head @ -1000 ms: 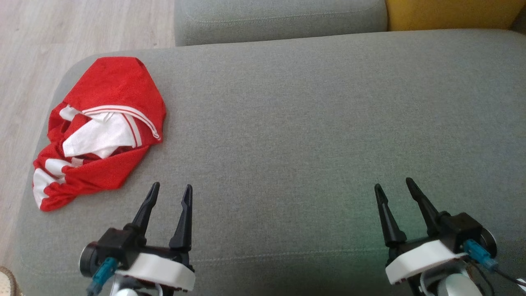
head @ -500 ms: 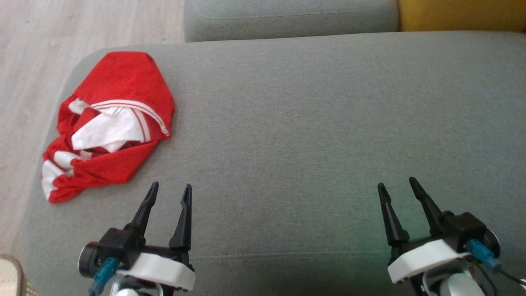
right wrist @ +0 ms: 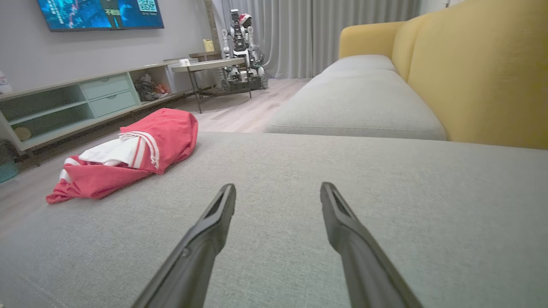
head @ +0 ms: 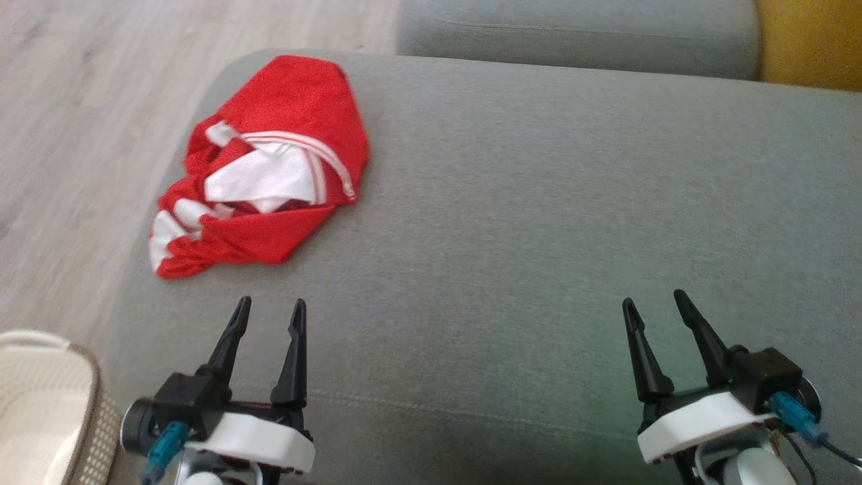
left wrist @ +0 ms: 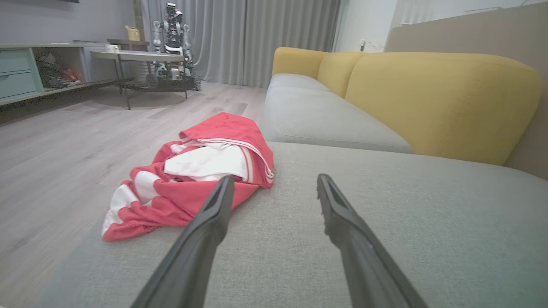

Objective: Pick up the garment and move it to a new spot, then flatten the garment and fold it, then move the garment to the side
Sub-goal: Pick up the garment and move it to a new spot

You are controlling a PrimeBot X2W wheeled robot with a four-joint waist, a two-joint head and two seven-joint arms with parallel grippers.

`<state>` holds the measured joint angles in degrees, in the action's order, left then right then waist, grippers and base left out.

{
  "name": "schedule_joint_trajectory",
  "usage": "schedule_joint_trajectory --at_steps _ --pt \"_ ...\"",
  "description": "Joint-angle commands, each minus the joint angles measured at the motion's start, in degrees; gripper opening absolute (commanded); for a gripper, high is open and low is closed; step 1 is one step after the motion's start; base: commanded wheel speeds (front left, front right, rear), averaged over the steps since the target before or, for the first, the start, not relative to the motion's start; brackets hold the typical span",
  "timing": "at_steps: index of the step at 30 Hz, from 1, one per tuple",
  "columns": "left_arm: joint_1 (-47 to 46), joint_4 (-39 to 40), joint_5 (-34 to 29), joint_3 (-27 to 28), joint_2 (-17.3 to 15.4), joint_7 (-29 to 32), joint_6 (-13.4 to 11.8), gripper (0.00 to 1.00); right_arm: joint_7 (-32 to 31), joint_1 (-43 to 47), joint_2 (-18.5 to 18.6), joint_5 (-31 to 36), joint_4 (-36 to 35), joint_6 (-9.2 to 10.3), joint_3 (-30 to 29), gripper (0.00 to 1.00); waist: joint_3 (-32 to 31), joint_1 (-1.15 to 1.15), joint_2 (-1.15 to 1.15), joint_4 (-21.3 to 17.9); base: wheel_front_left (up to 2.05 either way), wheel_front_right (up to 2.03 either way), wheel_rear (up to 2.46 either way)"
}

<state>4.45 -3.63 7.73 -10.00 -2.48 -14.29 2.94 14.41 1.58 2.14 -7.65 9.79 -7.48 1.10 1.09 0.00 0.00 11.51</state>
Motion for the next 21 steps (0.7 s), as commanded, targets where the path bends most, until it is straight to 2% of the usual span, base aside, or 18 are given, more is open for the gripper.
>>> schedule_joint_trajectory --at_steps 1,12,18,21 --pt "-1.67 2.28 0.16 2.31 -0.4 -0.71 -0.28 1.0 0.59 -1.73 0.74 -0.07 -1.72 -0.01 1.46 1.0 0.03 0.0 0.0 2.43 0.0 0.0 0.0" --pt "-1.54 2.89 1.27 2.76 -0.4 -0.71 -0.86 1.0 0.59 -1.89 0.74 0.34 -1.3 -0.01 1.61 1.0 0.81 0.0 0.0 9.77 0.0 0.0 0.0" --pt "-2.32 3.59 1.71 4.56 -0.4 -0.71 -0.66 1.0 0.59 -2.89 0.74 0.78 -1.36 -0.01 1.65 1.0 2.78 0.0 0.0 10.51 0.0 0.0 0.0" --pt "-6.12 4.83 -1.78 5.79 -0.93 -0.71 0.96 1.0 0.59 -3.51 0.74 1.8 -1.42 -0.01 1.73 1.0 4.78 0.0 0.0 10.39 0.0 0.0 0.0"
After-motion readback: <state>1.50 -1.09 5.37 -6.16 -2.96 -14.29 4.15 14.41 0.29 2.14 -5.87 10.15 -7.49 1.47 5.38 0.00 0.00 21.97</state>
